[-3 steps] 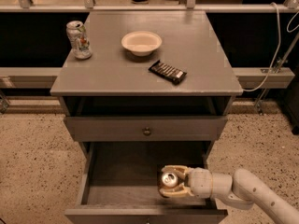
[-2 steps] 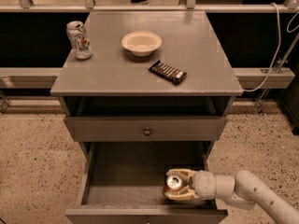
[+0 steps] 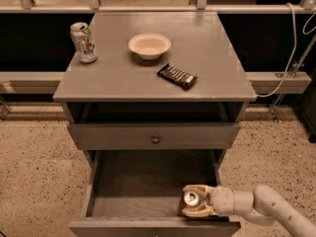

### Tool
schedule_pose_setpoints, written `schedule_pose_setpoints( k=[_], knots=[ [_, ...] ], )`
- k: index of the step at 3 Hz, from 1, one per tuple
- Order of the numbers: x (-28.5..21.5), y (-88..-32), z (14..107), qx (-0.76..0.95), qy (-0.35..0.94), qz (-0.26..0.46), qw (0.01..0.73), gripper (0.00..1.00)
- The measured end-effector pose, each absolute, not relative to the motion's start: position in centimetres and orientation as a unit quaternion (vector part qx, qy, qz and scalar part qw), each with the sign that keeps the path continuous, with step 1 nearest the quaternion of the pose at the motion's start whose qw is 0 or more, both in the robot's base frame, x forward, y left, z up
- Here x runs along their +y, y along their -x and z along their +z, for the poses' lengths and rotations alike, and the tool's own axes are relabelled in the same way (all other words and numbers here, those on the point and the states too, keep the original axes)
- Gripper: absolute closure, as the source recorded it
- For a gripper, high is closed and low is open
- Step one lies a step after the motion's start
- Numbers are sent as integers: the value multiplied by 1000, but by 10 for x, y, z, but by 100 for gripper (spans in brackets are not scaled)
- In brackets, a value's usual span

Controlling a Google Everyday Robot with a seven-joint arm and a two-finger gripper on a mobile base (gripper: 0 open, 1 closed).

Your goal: Place orange can into middle drawer

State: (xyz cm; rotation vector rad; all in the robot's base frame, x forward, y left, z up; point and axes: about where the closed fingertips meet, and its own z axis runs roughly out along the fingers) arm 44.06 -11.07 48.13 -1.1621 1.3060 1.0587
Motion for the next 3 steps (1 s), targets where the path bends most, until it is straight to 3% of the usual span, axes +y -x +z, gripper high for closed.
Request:
schedule_pose_setpoints(
  k=[3],
  knots=[
    [-108,-439,477,545,483,448,519,8]
  ],
)
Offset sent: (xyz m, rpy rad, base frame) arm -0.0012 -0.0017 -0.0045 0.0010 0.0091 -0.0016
